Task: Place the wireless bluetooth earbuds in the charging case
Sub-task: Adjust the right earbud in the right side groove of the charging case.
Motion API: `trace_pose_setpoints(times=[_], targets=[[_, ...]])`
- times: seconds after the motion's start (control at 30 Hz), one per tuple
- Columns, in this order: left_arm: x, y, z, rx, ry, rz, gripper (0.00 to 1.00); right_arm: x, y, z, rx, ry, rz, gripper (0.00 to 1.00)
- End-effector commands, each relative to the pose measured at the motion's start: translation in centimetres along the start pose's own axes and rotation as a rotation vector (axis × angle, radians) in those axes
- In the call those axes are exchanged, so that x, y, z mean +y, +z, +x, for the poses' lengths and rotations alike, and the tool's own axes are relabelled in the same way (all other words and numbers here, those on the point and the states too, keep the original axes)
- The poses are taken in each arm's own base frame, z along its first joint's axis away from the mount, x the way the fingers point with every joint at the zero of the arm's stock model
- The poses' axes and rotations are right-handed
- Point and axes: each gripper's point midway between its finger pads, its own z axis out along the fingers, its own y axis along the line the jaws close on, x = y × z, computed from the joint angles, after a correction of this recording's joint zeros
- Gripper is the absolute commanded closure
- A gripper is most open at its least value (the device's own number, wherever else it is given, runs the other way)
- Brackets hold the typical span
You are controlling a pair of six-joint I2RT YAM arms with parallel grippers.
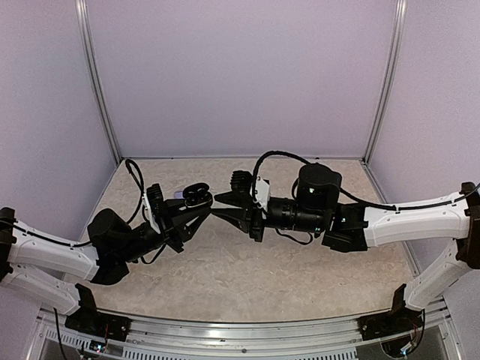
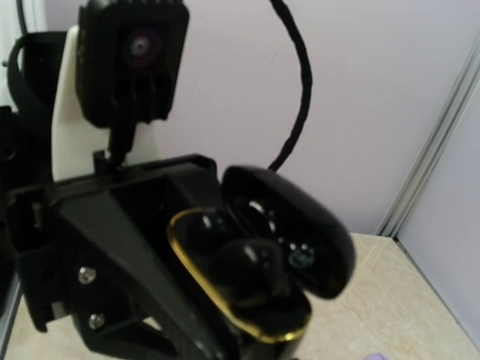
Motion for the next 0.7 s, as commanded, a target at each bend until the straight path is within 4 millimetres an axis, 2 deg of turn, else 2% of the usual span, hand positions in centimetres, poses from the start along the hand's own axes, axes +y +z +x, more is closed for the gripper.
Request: trace_pose_setpoints(times=[0.0,0.17,0.33,0.5,0.67], targets=[[0.4,0.0,-1.4,-0.050,-0.001,-0.014,1.00,0.3,-0.2,-0.2,0.000,-0.003,-0.011,0.67],[0.4,0.0,-0.8,-0.027,-0.045,0.019,1.00,0.0,-0.9,-0.4,0.014,0.019,0.004,0.55],[-1.4,-0.1,0.3,0.020,-0.095,0.141,1.00,-0.3,-2.5,-0.8,0.037,0.053,0.014,0.44],[-2.4,-0.3,0.7,0.044,-0.104,0.196,1.00,-0.2,-4.0,-1.6,0.050,0.083,0.006,0.30],[-2.9,0.0,0.8,0.044,-0.106,0.231,1.00,-0.6,-3.8,-2.3,0.065,0.126,-0.003,0.24]])
